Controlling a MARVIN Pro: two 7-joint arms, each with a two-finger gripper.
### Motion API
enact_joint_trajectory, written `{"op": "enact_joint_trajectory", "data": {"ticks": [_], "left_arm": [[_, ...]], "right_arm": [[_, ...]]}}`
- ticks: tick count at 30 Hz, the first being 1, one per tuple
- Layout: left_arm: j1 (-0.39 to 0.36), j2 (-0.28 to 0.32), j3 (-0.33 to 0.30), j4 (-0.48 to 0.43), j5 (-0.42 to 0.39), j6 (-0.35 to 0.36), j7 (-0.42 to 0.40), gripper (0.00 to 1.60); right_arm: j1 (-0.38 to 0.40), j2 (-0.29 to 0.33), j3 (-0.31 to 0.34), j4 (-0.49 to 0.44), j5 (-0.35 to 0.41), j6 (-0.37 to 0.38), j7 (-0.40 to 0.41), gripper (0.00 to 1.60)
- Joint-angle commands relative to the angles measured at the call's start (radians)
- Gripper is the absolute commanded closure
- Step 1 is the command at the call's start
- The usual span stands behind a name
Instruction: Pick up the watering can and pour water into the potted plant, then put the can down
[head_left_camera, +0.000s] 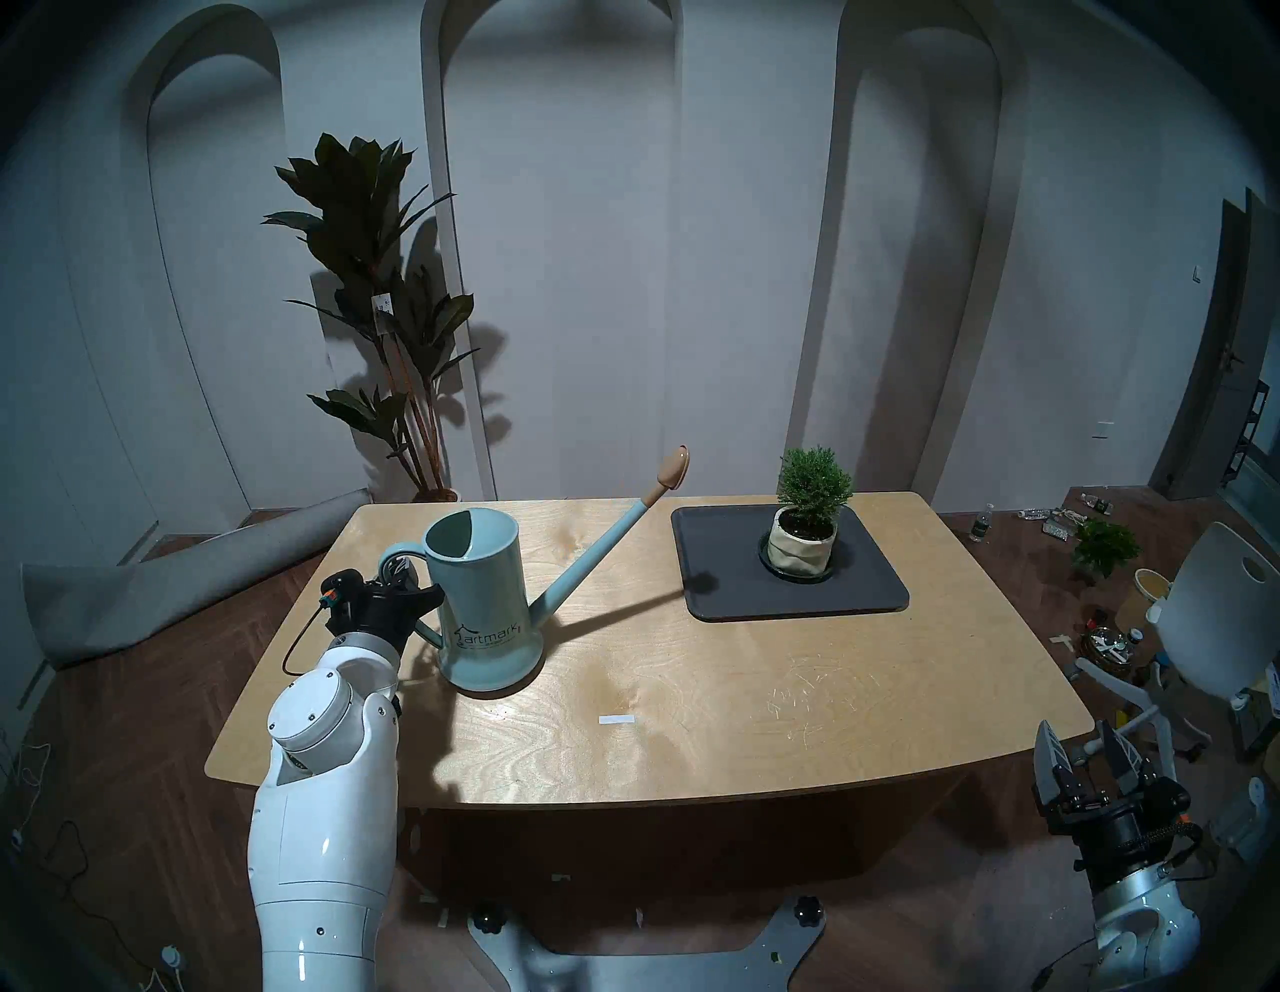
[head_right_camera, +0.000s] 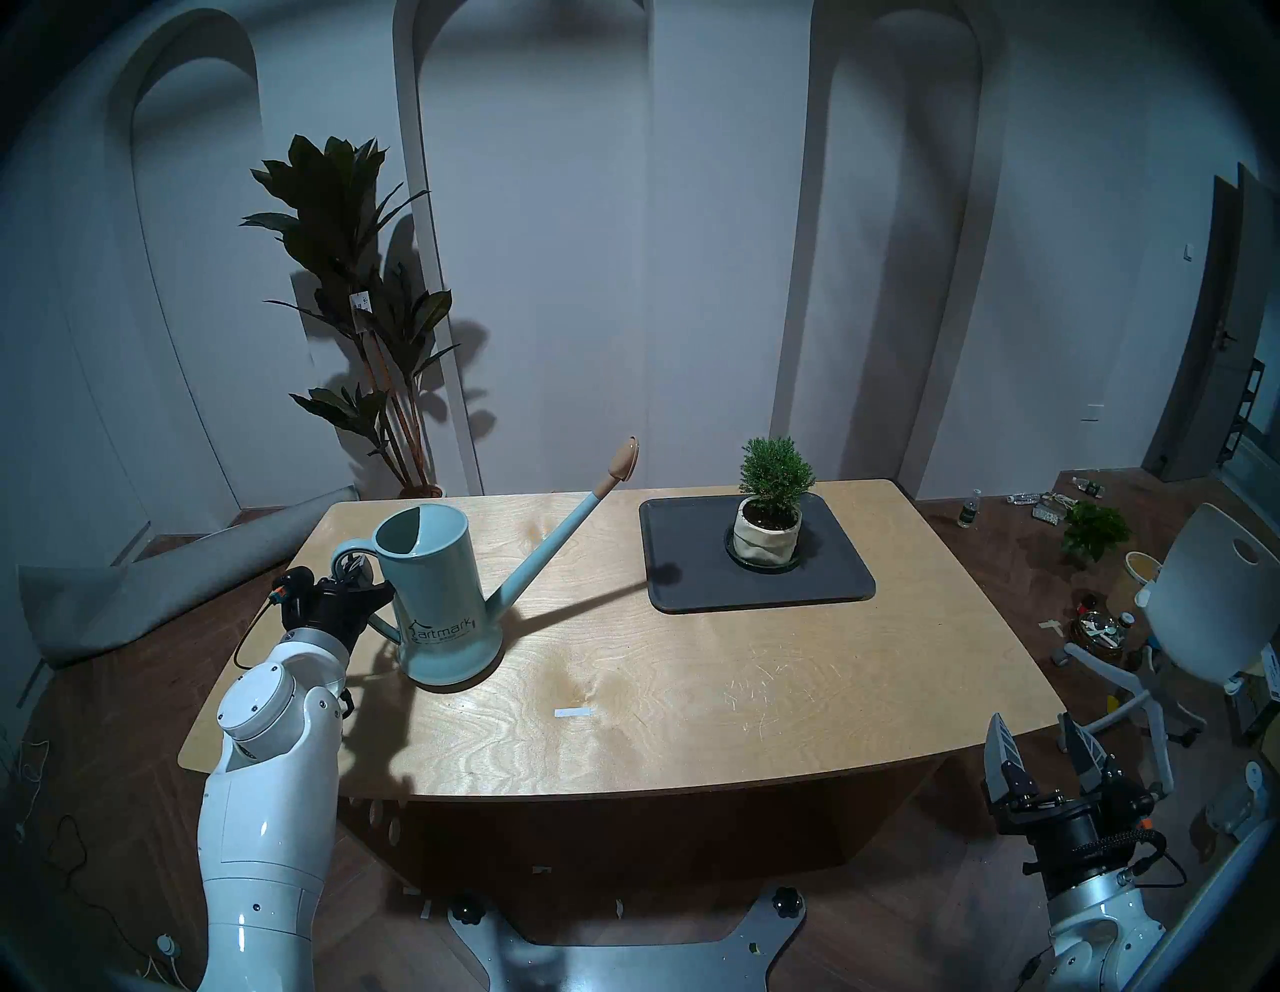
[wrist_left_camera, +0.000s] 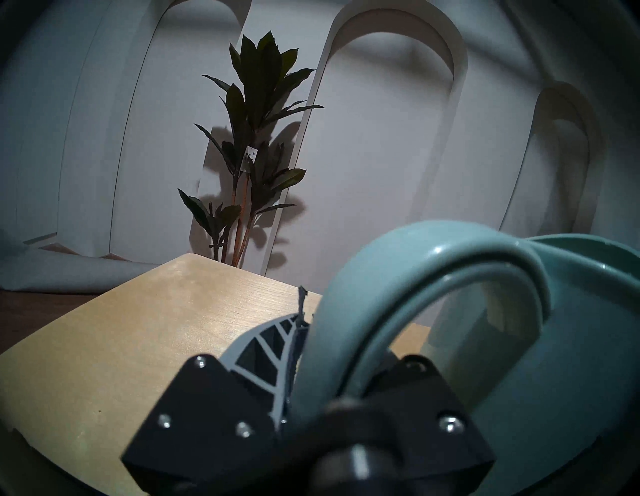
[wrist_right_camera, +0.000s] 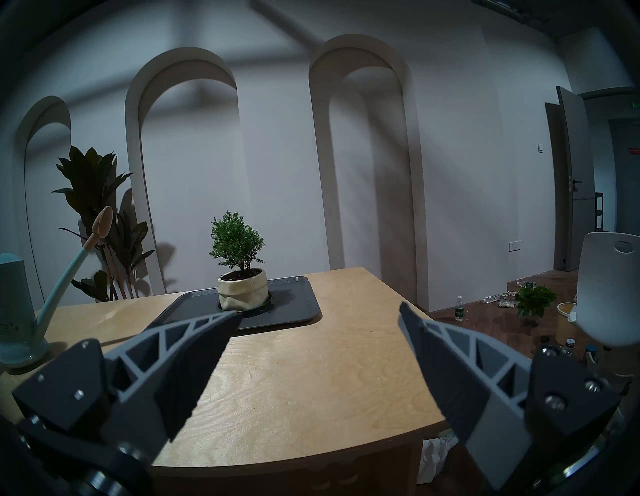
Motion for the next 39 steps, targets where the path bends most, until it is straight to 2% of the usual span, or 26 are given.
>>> {"op": "enact_joint_trajectory", "data": {"ticks": [1, 8, 10, 11, 13, 14, 15, 26, 39], "left_arm": [[-0.106, -0.03, 0.016, -0.046, -0.04, -0.041, -0.003, 1.6], [-0.142, -0.046, 0.039, -0.059, -0.066, -0.025, 0.015, 1.6], [-0.171, -0.055, 0.039, -0.045, -0.066, -0.022, 0.017, 1.6], [-0.156, -0.052, 0.046, -0.06, -0.073, -0.023, 0.021, 1.6], [-0.183, -0.058, 0.046, -0.049, -0.074, -0.023, 0.02, 1.6], [-0.172, -0.053, 0.051, -0.062, -0.08, -0.024, 0.022, 1.6], [-0.194, -0.058, 0.048, -0.047, -0.078, -0.024, 0.021, 1.6], [-0.243, 0.003, 0.07, -0.033, -0.084, -0.04, 0.013, 1.6], [-0.312, 0.05, 0.159, -0.034, -0.062, -0.039, 0.011, 1.6]], "right_arm": [[0.001, 0.002, 0.0, -0.017, 0.001, -0.002, 0.003, 0.0], [0.003, 0.001, 0.001, -0.016, 0.0, -0.002, 0.004, 0.0], [0.003, 0.001, 0.002, -0.017, 0.0, -0.002, 0.004, 0.0], [0.003, 0.0, 0.002, -0.017, 0.0, -0.002, 0.005, 0.0], [0.003, 0.0, 0.002, -0.017, 0.0, -0.002, 0.005, 0.0], [0.004, 0.0, 0.002, -0.016, 0.0, -0.002, 0.005, 0.0], [0.004, 0.0, 0.002, -0.017, -0.001, -0.002, 0.005, 0.0], [0.006, -0.001, 0.004, -0.015, -0.001, -0.001, 0.008, 0.0], [0.011, -0.002, 0.005, -0.01, -0.002, -0.001, 0.011, 0.0]]}}
